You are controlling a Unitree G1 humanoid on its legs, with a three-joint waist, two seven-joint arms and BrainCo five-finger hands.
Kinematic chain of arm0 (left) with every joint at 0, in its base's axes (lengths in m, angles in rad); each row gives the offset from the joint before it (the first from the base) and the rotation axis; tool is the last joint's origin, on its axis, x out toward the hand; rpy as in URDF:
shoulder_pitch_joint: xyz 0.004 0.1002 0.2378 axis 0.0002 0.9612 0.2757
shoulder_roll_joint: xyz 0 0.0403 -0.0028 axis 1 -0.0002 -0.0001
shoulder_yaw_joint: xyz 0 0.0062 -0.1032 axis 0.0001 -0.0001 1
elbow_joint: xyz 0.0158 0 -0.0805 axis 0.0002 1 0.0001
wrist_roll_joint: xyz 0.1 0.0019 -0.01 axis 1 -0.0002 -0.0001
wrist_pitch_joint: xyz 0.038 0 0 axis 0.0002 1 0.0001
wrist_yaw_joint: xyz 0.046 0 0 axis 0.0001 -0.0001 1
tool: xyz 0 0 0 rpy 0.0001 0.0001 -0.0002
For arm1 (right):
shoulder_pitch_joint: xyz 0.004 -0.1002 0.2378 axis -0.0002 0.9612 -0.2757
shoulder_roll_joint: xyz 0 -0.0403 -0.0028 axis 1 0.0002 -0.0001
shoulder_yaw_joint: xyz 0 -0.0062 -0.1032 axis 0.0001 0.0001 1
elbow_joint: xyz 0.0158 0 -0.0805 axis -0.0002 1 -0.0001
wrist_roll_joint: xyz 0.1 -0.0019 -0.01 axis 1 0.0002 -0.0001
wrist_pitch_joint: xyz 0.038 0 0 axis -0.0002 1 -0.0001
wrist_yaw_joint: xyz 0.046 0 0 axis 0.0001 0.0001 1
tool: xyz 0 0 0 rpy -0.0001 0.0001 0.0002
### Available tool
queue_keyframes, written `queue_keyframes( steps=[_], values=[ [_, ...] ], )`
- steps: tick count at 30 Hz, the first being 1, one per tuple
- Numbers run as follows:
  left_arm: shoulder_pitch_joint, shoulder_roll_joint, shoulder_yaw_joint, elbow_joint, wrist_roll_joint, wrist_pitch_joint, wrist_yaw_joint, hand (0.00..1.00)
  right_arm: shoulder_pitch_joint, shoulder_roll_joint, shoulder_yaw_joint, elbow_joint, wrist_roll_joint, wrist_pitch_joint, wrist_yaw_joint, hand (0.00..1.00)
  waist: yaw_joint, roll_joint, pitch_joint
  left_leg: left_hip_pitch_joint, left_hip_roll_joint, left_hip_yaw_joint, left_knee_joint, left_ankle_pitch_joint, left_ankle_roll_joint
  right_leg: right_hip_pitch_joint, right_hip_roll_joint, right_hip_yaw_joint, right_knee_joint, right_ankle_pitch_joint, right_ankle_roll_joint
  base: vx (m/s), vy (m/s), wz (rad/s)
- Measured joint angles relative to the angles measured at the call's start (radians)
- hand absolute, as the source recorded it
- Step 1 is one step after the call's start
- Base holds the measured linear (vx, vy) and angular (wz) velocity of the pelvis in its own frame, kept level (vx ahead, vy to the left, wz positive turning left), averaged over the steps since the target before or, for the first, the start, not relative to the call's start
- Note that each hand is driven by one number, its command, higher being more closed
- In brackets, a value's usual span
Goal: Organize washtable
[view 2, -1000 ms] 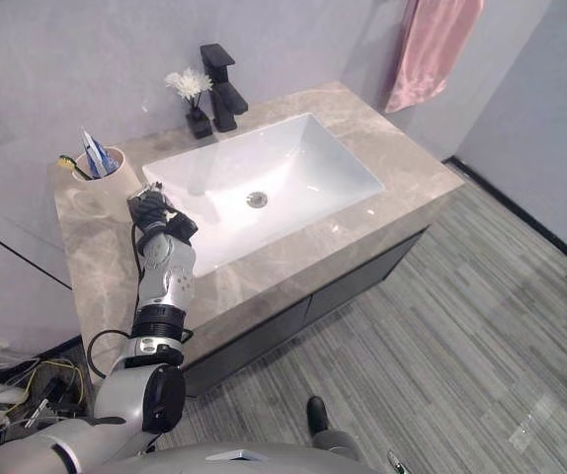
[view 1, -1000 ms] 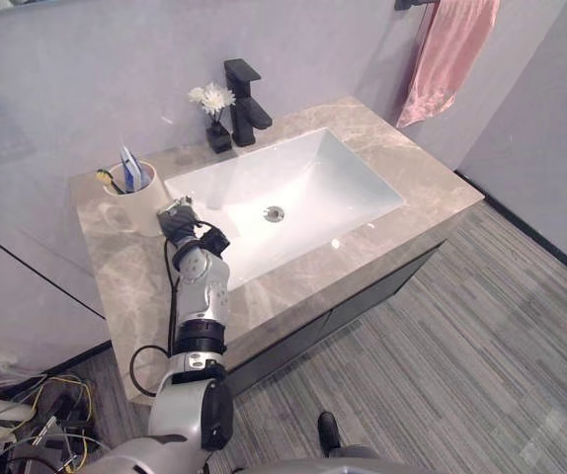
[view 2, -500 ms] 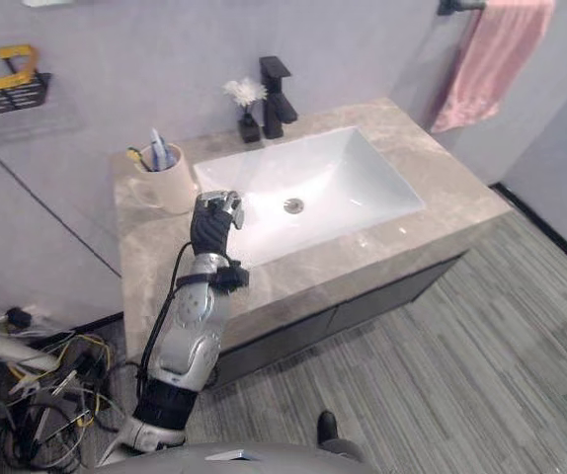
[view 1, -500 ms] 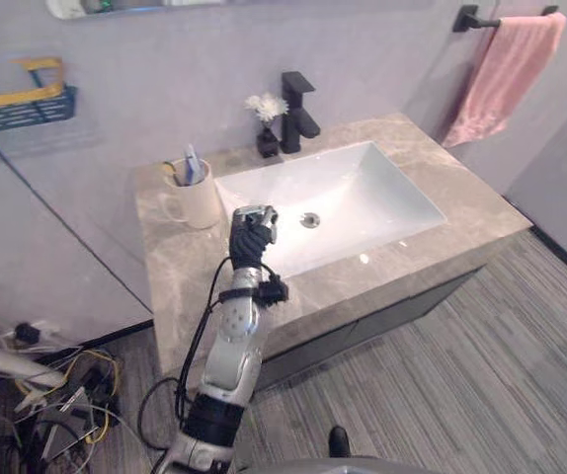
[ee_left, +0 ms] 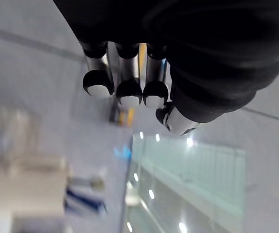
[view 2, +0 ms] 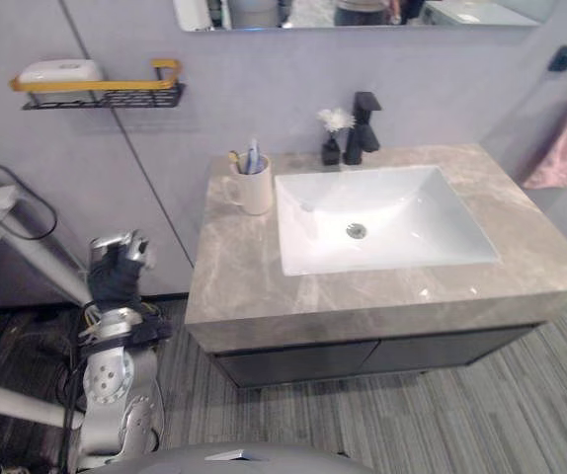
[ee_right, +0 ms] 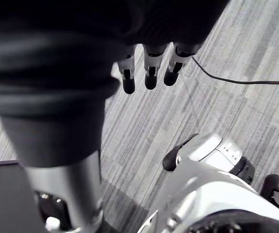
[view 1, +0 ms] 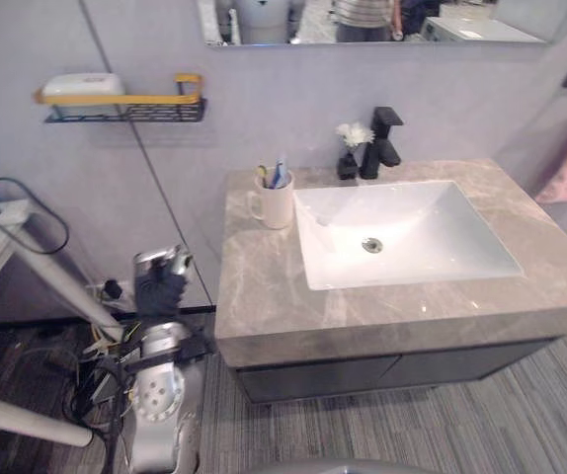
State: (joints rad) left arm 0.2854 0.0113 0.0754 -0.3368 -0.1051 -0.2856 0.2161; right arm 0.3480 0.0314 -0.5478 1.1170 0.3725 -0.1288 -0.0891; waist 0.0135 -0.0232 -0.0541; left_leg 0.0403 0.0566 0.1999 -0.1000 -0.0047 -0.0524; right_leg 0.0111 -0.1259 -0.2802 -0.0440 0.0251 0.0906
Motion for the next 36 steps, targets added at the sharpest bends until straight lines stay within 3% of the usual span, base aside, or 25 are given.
queue_keyframes(
  steps=[4,8,12,13,18,21,26,36],
  values=[
    [0.081,-0.004,0.138,0.250,0.123,0.050,0.056,1.00,-0.041,-0.001,0.041,-0.027,0.000,-0.003,0.001,0.00,0.025,-0.010,0.004,0.005,-0.001,-0.025,-0.003,0.008,-0.001,0.023,-0.003,-0.040,0.001,-0.007,0.000,-0.03,-0.016,0.26],
    [0.101,-0.035,0.234,0.529,0.134,0.088,0.051,1.00,-0.059,0.006,0.080,-0.065,-0.001,0.001,0.000,0.00,0.031,-0.021,0.001,0.024,-0.002,-0.037,-0.003,0.005,-0.006,0.047,-0.011,-0.066,0.004,-0.024,0.001,-0.01,-0.006,0.16],
    [0.064,-0.060,0.287,0.913,0.096,0.134,0.030,1.00,-0.086,0.010,0.084,-0.078,-0.002,0.008,-0.004,0.00,0.027,-0.022,0.001,0.021,-0.010,-0.054,-0.004,0.003,-0.004,0.052,-0.019,-0.088,0.006,-0.040,0.004,0.01,0.001,0.14],
    [0.051,-0.060,0.287,1.027,0.082,0.141,0.021,0.00,-0.097,0.009,0.078,-0.062,-0.005,0.008,-0.011,0.00,0.024,-0.022,0.002,0.019,-0.013,-0.062,-0.004,0.003,-0.003,0.055,-0.021,-0.093,0.002,-0.042,0.007,0.04,0.001,0.17],
    [-0.021,0.009,0.314,1.337,0.035,0.183,-0.059,0.00,-0.154,-0.008,0.038,0.016,-0.046,0.012,-0.024,0.00,0.019,-0.025,0.010,0.046,-0.020,-0.069,0.005,0.007,0.005,0.081,-0.019,-0.092,-0.003,-0.035,0.011,0.08,-0.022,0.03],
    [-0.048,0.032,0.300,1.373,0.032,0.204,-0.123,0.00,-0.186,-0.016,0.032,0.033,-0.089,0.030,-0.019,0.00,0.006,-0.024,0.034,0.078,-0.028,-0.067,0.007,0.007,0.005,0.113,-0.024,-0.092,-0.009,-0.035,0.011,0.04,-0.003,-0.02],
    [-0.058,0.064,0.223,1.402,0.001,0.204,-0.157,0.00,-0.213,-0.023,0.032,0.062,-0.089,0.033,-0.008,0.00,-0.002,-0.029,0.047,0.087,-0.029,-0.069,-0.003,0.006,0.006,0.116,-0.026,-0.091,-0.002,-0.034,0.012,-0.04,0.015,0.00],
    [-0.088,0.123,0.041,1.438,0.018,0.200,-0.169,0.00,-0.213,-0.033,0.047,0.062,-0.088,0.033,0.003,0.00,-0.003,-0.026,0.050,0.089,-0.035,-0.056,-0.004,0.001,0.007,0.110,-0.035,-0.065,0.000,-0.032,0.017,-0.03,0.023,-0.05]
  ],
)
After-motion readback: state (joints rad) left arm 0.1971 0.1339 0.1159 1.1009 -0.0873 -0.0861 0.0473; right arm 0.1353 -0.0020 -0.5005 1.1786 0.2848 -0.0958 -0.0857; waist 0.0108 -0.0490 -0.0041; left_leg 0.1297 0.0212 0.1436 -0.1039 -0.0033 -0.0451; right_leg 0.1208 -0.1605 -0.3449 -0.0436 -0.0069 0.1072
